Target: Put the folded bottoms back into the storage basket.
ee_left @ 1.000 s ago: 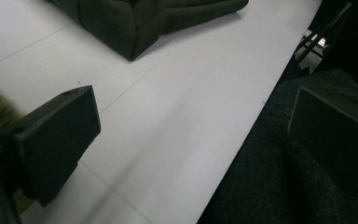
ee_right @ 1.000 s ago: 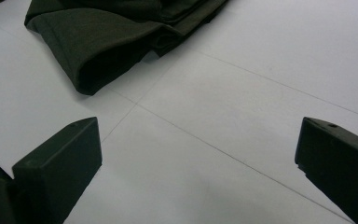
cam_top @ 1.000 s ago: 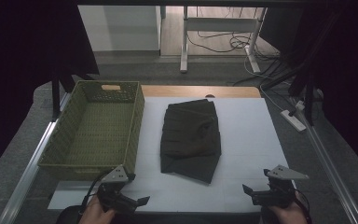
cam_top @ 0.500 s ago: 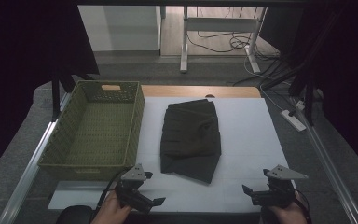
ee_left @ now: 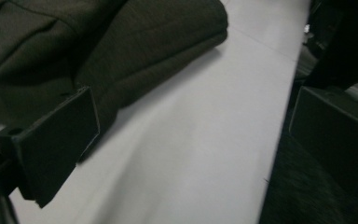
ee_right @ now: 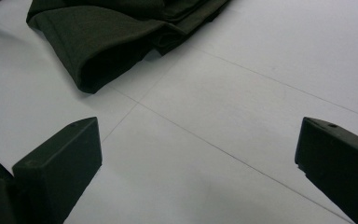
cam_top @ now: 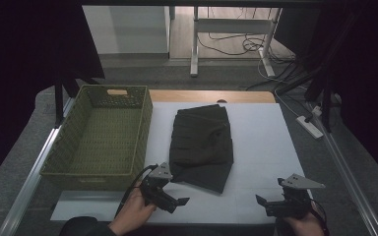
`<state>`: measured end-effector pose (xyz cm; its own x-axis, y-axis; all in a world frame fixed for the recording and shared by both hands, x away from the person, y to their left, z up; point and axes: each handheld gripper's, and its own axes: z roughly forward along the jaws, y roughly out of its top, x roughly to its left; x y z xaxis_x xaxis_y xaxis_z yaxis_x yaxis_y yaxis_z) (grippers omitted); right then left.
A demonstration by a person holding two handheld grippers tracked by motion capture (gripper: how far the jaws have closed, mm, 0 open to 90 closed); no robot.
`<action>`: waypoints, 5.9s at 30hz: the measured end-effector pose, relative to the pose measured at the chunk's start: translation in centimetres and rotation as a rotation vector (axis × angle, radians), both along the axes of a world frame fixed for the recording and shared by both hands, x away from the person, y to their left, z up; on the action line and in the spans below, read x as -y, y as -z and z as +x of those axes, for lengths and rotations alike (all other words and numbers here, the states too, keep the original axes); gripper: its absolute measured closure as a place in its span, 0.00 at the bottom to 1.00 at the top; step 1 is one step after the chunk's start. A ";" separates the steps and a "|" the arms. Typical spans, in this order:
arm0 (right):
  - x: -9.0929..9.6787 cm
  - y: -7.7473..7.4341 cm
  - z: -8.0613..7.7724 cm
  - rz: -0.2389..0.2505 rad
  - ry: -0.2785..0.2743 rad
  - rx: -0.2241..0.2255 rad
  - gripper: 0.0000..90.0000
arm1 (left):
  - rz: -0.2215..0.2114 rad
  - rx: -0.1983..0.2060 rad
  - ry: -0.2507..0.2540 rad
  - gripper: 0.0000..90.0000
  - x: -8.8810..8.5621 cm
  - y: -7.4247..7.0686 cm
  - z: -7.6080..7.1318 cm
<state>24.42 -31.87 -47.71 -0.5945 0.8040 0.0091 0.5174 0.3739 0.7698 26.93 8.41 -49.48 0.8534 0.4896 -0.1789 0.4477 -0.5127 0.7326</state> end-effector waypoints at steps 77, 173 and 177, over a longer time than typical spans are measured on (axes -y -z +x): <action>-0.2 0.1 0.1 -0.014 -0.022 -0.005 0.01 | 0.059 -0.067 -0.265 0.01 3.2 0.3 20.5; -8.8 0.0 10.5 -0.061 -0.089 -0.086 0.00 | 0.049 -0.204 -0.391 0.72 1.4 2.6 23.5; -9.7 0.0 11.7 -0.080 -0.080 -0.092 0.00 | 0.049 -0.204 -0.391 0.72 1.4 2.6 23.5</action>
